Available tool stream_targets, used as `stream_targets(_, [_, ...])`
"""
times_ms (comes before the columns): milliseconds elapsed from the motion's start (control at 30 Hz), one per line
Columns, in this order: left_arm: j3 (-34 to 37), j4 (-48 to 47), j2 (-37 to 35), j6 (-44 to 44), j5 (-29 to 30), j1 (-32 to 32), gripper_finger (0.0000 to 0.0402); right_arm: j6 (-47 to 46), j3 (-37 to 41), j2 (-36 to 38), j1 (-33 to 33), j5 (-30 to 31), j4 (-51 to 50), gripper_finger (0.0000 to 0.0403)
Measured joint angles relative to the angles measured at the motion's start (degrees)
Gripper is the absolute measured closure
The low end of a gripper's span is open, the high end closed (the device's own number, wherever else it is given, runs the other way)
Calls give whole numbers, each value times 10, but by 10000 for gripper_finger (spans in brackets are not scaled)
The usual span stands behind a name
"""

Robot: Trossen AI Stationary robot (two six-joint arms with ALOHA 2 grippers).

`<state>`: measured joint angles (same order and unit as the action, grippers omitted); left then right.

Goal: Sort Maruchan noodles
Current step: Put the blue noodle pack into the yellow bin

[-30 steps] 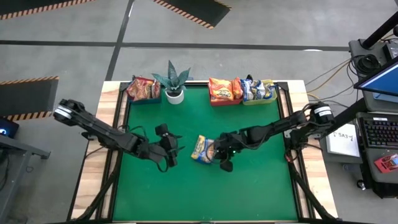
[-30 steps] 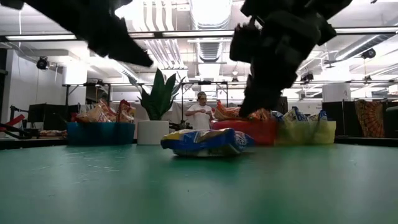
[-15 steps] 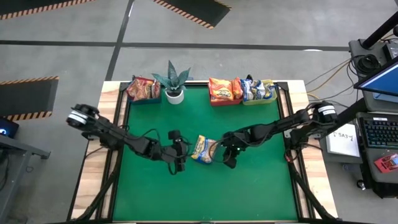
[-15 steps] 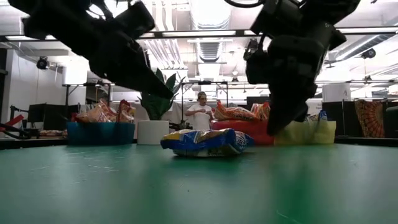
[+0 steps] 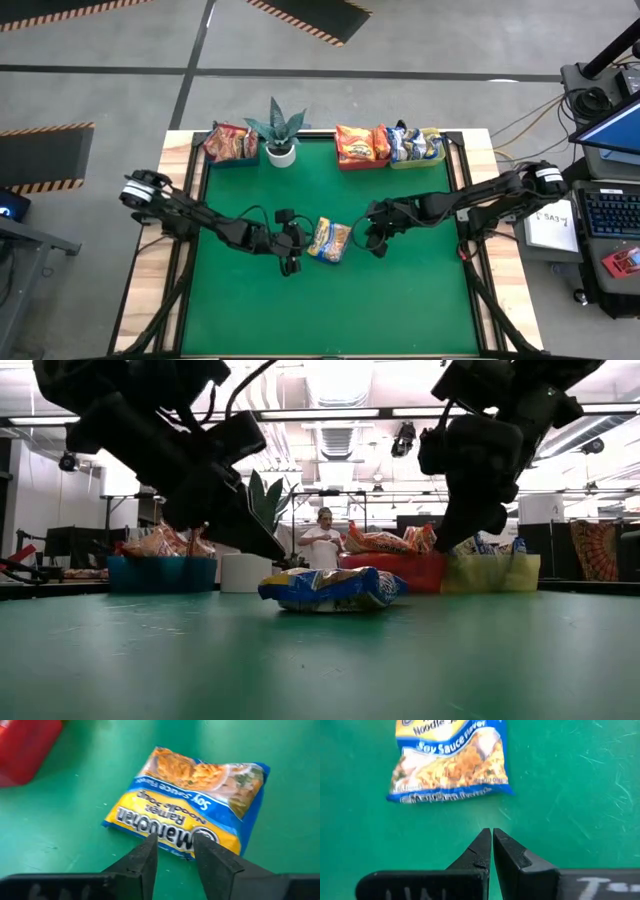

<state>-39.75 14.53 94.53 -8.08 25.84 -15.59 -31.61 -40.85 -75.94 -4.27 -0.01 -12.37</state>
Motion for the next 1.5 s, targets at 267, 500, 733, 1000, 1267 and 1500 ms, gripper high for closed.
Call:
stream_targets(267, [0, 5, 7, -6, -16, 1, 350, -73, 0, 5, 10, 6, 14, 393])
stream_targets(500, [0, 9, 11, -6, -35, 1, 374, -181, 0, -8, 23, -10, 9, 336])
stream_targets(733, [0, 9, 14, -3, -44, 1, 399, -253, 0, -7, 20, -34, 2, 214])
stream_targets(1000, [0, 14, 13, 29, -50, 11, 401, -248, 0, -7, 19, -34, 2, 143])
stream_targets(1267, [0, 27, 13, 45, -56, 16, 401, -248, 0, -8, 19, -29, 3, 133])
stream_targets(1500, [0, 27, 13, 45, -58, 16, 401, -248, 0, -8, 19, -29, 4, 133])
